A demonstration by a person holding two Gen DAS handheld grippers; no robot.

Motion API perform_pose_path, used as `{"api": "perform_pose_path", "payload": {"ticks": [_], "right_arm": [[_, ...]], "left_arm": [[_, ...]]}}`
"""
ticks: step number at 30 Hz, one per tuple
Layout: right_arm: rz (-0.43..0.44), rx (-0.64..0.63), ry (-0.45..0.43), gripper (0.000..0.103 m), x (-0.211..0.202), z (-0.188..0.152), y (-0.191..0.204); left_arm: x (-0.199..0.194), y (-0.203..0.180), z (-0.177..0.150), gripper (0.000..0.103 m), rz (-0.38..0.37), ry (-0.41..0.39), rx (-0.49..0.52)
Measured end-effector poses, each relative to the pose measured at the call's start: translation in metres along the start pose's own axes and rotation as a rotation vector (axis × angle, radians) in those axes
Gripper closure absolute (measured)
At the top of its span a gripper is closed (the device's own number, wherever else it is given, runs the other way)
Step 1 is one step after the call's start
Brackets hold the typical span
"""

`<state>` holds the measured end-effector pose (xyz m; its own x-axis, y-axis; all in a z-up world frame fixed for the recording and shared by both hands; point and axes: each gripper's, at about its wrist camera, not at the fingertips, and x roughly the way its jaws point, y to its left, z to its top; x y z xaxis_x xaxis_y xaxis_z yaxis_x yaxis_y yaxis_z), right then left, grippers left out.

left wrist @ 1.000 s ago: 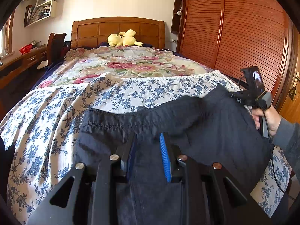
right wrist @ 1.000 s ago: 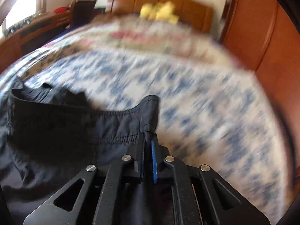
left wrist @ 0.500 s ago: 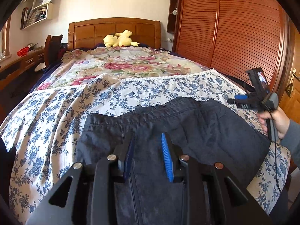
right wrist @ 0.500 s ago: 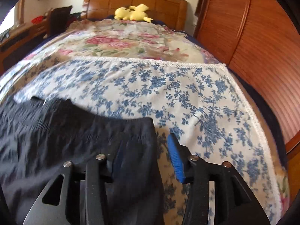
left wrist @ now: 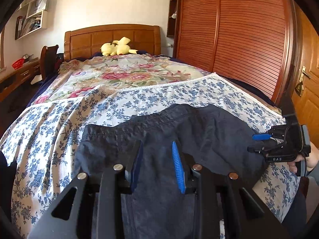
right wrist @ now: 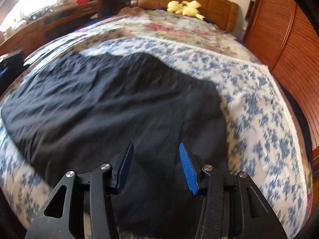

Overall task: Fold large clothes
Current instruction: 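Press the folded jacket flat with both grippers open, then smooth the folded black jacket's edge with both grippers open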

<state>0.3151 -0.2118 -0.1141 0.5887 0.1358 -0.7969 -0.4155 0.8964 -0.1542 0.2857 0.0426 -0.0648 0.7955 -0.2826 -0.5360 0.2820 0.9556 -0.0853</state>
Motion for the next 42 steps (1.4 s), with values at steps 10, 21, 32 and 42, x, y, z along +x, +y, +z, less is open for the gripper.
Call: {"api": "perform_pose_path", "payload": {"ticks": [10, 21, 32, 42], "right_arm": [[-0.035, 0.112, -0.009, 0.048, -0.016, -0.041, -0.020], [-0.067, 0.195, -0.111, 0.032, -0.022, -0.062, -0.031], [-0.031, 0.255, -0.118, 0.031, -0.031, -0.069, -0.050], [-0.059, 0.287, -0.074, 0.031, -0.019, -0.078, -0.063]], "left_arm": [[-0.010, -0.023, -0.020, 0.074, -0.031, 0.032, 0.040], [-0.031, -0.010, -0.040, 0.073, 0.023, 0.034, 0.040], [-0.062, 0.030, -0.083, 0.070, 0.097, 0.055, -0.040], [-0.070, 0.066, -0.116, 0.070, 0.182, 0.093, -0.110]]}}
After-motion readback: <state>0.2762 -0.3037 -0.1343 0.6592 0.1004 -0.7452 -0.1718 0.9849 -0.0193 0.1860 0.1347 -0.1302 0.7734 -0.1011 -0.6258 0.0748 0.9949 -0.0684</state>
